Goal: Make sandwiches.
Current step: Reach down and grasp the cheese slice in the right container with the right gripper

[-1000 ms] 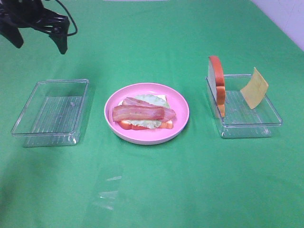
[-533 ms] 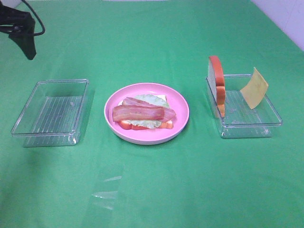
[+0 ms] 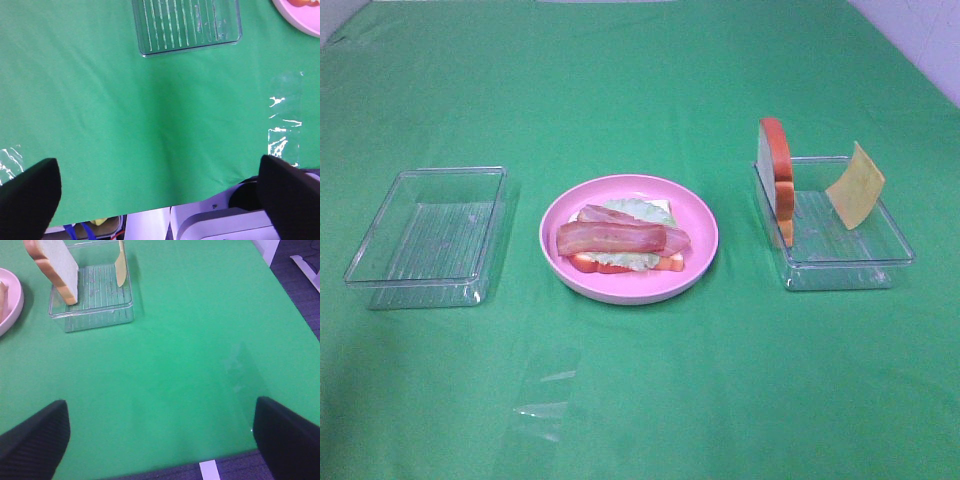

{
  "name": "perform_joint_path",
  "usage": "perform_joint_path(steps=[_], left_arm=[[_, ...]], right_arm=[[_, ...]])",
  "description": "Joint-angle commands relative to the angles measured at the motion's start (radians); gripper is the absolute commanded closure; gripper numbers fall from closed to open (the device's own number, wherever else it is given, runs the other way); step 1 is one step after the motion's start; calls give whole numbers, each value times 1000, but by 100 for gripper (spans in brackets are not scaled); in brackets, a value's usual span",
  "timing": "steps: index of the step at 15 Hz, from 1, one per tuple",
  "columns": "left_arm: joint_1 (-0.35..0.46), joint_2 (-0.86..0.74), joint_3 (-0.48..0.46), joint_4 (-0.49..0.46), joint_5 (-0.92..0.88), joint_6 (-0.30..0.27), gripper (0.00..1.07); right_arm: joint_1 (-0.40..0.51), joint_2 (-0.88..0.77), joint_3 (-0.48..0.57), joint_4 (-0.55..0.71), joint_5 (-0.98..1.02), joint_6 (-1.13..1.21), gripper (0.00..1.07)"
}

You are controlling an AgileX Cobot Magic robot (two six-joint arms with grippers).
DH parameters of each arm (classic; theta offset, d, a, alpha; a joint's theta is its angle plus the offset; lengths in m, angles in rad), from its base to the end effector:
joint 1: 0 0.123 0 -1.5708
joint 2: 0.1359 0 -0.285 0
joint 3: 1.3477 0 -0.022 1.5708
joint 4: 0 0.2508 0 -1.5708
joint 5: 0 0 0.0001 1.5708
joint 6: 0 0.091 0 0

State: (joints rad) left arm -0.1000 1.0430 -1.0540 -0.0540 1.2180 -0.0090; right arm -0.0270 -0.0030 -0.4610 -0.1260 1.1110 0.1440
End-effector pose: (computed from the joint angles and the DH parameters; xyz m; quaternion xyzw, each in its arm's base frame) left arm 0.1768 -0.0224 0.3511 0.0409 0.9735 -0.0389 0.2217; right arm -0.0039 -0.0102 0.2630 0.0774 0.8698 -0.0345 0.4861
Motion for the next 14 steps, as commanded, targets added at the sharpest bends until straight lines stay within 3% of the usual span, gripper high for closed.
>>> perform_joint_path(steps=[1, 4, 5, 8, 12, 14], left_arm=[[0, -223, 43, -9, 83, 9, 9], [0, -457, 53, -11, 96, 47, 9], [0, -609, 58, -12, 93, 47, 9], [0, -780, 145, -16, 57, 87, 9], [0, -1048, 373, -21, -42, 87, 9], [0, -1068, 485, -40, -87, 79, 9]], right_arm=[[0, -23, 5, 0, 3, -1, 11], [0, -23, 5, 0, 3, -1, 11], [0, -23, 5, 0, 3, -1, 11], [0, -23, 5, 0, 3, -1, 11], [0, -23, 5, 0, 3, -1, 11], [0, -21, 5, -1, 2, -1, 11]])
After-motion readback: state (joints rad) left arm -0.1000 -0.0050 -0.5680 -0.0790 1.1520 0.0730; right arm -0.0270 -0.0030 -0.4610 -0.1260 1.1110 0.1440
